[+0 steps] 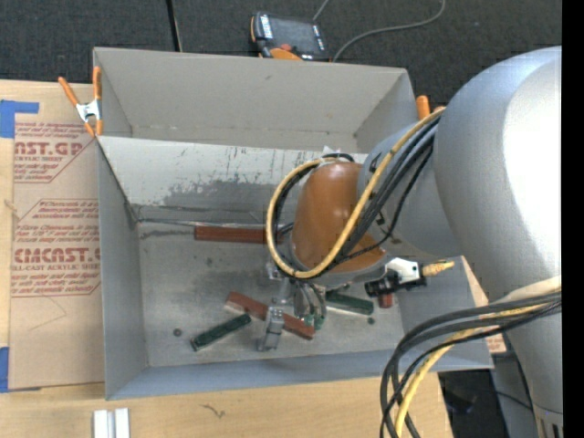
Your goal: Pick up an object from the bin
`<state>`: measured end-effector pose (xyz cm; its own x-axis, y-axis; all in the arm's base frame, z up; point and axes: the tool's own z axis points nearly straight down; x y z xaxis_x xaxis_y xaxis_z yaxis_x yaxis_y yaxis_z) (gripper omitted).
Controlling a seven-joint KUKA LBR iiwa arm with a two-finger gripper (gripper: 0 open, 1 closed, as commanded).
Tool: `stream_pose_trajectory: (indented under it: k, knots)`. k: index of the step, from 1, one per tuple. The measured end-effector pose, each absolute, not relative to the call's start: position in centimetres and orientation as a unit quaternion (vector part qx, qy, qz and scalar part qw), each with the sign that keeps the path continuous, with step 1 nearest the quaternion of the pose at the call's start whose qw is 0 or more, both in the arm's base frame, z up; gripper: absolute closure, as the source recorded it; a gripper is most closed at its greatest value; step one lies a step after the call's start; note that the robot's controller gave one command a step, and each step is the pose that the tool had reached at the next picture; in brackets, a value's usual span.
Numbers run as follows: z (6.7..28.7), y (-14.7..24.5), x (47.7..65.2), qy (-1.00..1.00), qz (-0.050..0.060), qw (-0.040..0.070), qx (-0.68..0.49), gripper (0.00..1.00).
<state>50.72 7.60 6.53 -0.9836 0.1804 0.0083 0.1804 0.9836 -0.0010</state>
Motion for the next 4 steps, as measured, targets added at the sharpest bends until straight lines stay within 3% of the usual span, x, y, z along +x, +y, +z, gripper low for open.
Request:
stream_pose_trajectory:
  k: [1,2,3,4]
  knots:
    - [10.0,5.7,48.3,-0.974,0.0,0.001,-0.225,0.0]
    - [9.9,7.1,48.0,-0.963,0.0,0.001,-0.269,0.0]
    - [6.8,6.6,48.1,-0.945,0.001,0.002,-0.326,0.0]
    - [6.8,6.6,48.1,-0.945,0.0,0.001,-0.326,0.0]
